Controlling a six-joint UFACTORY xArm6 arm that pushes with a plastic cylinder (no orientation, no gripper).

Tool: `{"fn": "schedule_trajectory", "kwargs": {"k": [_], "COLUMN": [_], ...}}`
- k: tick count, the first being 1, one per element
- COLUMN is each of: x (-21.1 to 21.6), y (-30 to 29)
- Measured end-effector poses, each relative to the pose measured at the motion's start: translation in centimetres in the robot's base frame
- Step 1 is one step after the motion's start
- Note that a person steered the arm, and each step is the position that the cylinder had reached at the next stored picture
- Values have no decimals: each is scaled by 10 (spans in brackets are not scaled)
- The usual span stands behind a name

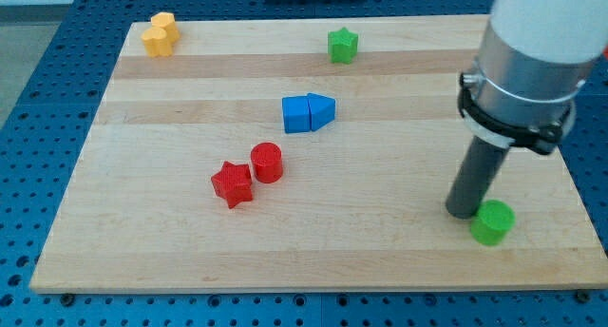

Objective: Replace the green star a bit right to the green circle

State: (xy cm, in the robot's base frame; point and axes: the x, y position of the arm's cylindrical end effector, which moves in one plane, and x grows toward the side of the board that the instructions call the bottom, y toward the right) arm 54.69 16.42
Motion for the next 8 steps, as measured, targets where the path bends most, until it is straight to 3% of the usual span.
{"fn": "schedule_trajectory", "kwargs": {"k": [2, 3, 6, 8], "x": [8, -34, -177, -256], "y": [-4, -55, -85, -189]}}
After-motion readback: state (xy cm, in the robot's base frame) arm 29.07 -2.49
